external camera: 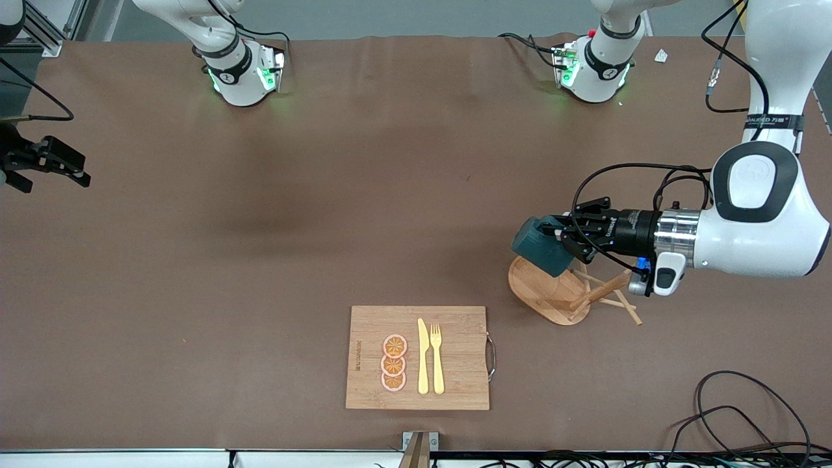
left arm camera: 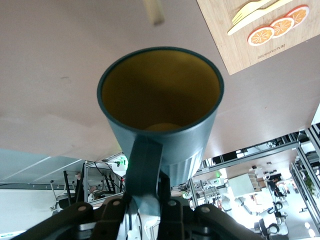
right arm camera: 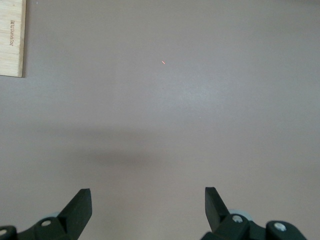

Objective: Pass cup and hang on rack
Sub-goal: 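Hang the mug handle onto a rack peg with the left gripper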

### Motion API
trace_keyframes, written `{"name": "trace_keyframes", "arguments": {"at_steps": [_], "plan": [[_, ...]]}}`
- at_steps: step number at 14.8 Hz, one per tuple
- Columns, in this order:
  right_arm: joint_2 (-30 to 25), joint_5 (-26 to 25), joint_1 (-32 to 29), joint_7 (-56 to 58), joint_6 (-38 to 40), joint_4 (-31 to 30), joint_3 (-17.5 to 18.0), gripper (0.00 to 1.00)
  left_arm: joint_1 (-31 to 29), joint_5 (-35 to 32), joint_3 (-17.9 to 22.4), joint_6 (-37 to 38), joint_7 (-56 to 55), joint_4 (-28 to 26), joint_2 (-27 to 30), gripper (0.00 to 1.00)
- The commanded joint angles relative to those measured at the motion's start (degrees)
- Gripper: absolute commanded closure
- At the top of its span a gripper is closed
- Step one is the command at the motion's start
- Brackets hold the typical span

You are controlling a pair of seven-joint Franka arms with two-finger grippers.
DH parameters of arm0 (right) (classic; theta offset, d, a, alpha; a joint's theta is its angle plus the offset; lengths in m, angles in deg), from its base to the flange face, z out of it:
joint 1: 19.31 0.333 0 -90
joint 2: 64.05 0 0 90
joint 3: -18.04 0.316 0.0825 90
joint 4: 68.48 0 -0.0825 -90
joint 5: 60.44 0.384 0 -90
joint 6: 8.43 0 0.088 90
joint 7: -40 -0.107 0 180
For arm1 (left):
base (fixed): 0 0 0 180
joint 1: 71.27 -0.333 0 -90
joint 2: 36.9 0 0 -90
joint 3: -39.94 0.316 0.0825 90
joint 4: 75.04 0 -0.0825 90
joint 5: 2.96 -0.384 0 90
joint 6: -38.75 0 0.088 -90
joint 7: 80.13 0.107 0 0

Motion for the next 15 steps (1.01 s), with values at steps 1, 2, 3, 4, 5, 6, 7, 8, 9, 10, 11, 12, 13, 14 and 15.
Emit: {"name": "trace_keyframes", "arguments": {"at_steps": [1, 2, 3, 4, 5, 6, 7, 8, 9, 10, 11, 12, 13, 14, 15], "plan": [[-1.5, 0.8, -0.5, 0.7, 0.1, -0.9, 0.5, 0.0, -2.7, 1.6, -0.4, 0.8, 4.7, -1.1, -0.6, 0.99], [-1.5, 0.8, -0.6, 0.7, -0.1, -0.9, 0.5, 0.0, -3.4, 1.6, -0.4, 1.4, 6.3, -1.0, -1.2, 0.99], [-1.5, 0.8, -0.6, 0.7, -0.2, -0.9, 0.4, 0.0, -3.9, 1.6, -0.3, 1.7, 7.5, -1.0, -1.6, 0.99], [-1.5, 0.8, -0.5, 0.7, -0.3, -0.9, 0.5, 0.0, -4.7, 1.5, -0.3, 1.7, 8.4, -1.0, -1.7, 0.99], [-1.5, 0.8, -0.5, 0.7, -0.2, -0.9, 0.5, 0.0, -5.0, 1.5, -0.4, 1.7, 8.8, -1.0, -1.9, 0.99], [-1.5, 0.8, -0.5, 0.7, -0.2, -0.9, 0.5, 0.0, -5.1, 1.6, -0.3, 1.6, 9.4, -1.0, -1.9, 0.99], [-1.5, 0.8, -0.5, 0.7, -0.2, -0.9, 0.5, 0.0, -5.7, 1.6, -0.3, 1.6, 10.0, -0.9, -1.9, 0.99], [-1.5, 0.8, -0.6, 0.7, -0.1, -0.9, 0.5, 0.0, -6.1, 1.8, -0.3, 1.6, 10.9, -0.9, -2.0, 0.99], [-1.5, 0.8, -0.5, 0.7, -0.1, -0.9, 0.5, 0.0, -6.4, 2.3, -0.3, 1.6, 12.2, -0.9, -2.3, 0.99], [-1.5, 0.8, -0.5, 0.7, -0.1, -0.8, 0.5, 0.0, -7.1, 2.4, -0.3, 1.6, 13.0, -1.0, -2.5, 0.99], [-1.5, 0.8, -0.4, 0.7, -0.1, -0.8, 0.5, 0.0, -7.3, 2.5, -0.3, 1.6, 13.8, -0.9, -3.1, 0.99], [-1.5, 0.8, -0.4, 0.7, 0.1, -0.6, 0.5, 0.0, -7.6, 2.5, -0.3, 1.6, 14.6, -0.9, -3.3, 0.99], [-1.5, 0.8, -0.4, 0.7, 0.1, -0.6, 0.5, 0.0, -7.6, 2.5, -0.3, 1.6, 15.6, -0.9, -3.9, 0.99], [-1.5, 0.8, -0.4, 0.7, 0.1, -0.6, 0.5, 0.0, -8.0, 2.5, -0.3, 1.6, 16.3, -1.0, -4.1, 0.99], [-1.5, 0.8, -0.5, 0.7, 0.2, -0.6, 0.5, 0.0, -8.1, 2.5, -0.3, 1.5, 16.6, -1.0, -4.7, 0.99]]}}
